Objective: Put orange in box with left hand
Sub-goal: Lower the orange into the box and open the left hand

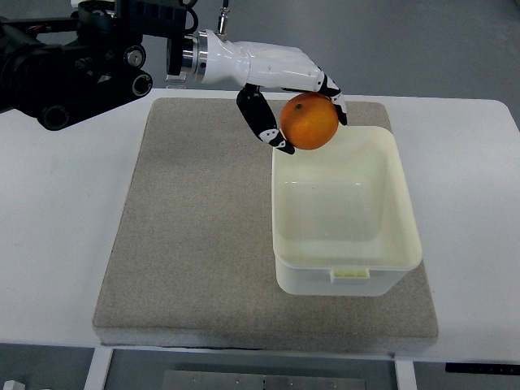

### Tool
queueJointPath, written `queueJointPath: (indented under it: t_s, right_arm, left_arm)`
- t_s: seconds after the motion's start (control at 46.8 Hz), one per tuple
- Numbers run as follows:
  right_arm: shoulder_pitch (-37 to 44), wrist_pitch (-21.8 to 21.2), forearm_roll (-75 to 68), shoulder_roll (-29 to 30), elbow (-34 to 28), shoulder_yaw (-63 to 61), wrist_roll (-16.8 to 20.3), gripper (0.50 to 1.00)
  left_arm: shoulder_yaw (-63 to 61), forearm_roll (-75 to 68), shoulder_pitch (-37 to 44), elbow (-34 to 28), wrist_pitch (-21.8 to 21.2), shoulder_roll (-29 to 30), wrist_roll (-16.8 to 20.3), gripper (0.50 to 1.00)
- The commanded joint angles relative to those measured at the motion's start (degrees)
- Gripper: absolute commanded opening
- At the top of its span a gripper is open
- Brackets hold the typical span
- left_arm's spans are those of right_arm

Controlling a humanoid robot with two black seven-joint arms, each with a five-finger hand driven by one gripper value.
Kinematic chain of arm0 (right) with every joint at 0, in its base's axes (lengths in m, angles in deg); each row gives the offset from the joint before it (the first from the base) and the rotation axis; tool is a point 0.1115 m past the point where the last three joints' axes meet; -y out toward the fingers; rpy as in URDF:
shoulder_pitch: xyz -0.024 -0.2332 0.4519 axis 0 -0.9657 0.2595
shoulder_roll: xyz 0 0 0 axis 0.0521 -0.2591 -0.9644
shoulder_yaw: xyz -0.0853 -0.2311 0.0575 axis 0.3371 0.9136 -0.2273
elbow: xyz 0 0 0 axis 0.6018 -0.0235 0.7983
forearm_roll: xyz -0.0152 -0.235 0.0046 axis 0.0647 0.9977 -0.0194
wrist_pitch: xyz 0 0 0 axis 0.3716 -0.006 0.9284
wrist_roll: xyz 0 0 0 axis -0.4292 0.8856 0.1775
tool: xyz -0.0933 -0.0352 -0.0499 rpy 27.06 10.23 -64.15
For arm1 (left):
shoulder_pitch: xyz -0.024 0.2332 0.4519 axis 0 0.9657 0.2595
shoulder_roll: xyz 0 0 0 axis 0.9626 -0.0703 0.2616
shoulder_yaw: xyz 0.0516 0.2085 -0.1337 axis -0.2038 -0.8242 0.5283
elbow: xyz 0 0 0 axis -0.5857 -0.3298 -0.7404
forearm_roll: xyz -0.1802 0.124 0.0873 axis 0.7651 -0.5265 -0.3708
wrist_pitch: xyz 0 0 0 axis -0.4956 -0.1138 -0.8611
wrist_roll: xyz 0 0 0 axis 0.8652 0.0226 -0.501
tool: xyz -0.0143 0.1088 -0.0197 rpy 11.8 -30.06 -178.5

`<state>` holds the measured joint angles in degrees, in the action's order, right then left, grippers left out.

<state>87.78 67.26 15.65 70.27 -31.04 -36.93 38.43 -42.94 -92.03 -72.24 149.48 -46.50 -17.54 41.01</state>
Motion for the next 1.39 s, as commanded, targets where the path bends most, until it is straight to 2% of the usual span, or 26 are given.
queueJointPath:
  t_s: [0.0, 0.15, 0.727, 0.791, 0.856, 0.963, 1.048, 1.219, 1.369]
  right_arm:
    - [0.0, 0.0, -0.1, 0.0, 0.0, 0.0, 0.0, 0.932]
    - [0.0, 0.0, -0.1, 0.0, 0.0, 0.0, 0.0, 0.932]
    - [0.0, 0.0, 0.0, 0.0, 0.0, 0.0, 0.0, 0.932]
    - [0.0, 0.0, 0.0, 0.0, 0.0, 0.0, 0.0, 0.932]
    - [0.0, 0.0, -0.1, 0.0, 0.0, 0.0, 0.0, 0.932]
    - [0.0, 0.0, 0.0, 0.0, 0.0, 0.0, 0.0, 0.932]
    - [0.0, 0.0, 0.0, 0.0, 0.0, 0.0, 0.0, 0.932]
    - [0.0, 0.0, 0.0, 0.0, 0.0, 0.0, 0.0, 0.932]
    - [0.0, 0.0, 0.0, 0.0, 0.0, 0.0, 0.0, 0.932]
  left_arm:
    - [0.0, -0.1, 0.2, 3.0, 0.0, 0.0, 0.0, 0.500]
    - [-0.1, -0.4, 0.5, 5.2, 0.0, 0.0, 0.0, 0.500]
    - [-0.1, 0.2, 2.3, 4.6, 0.3, 0.0, 0.0, 0.500]
    - [-0.2, 0.2, 2.5, 4.8, 0.8, 0.0, 0.0, 0.529]
    - [-0.2, 0.2, 2.8, 5.1, 1.1, 0.0, 0.0, 0.583]
    - [-0.1, 0.2, 2.9, 5.2, 2.9, 0.0, 0.0, 0.595]
    - [0.0, 0.3, 2.9, 5.2, 3.2, 0.0, 0.0, 0.698]
    - [0.0, 2.8, 2.9, 5.2, 3.3, -0.1, 0.0, 0.810]
    - [-0.1, 3.0, 2.9, 5.2, 3.3, -0.1, 0.0, 0.842]
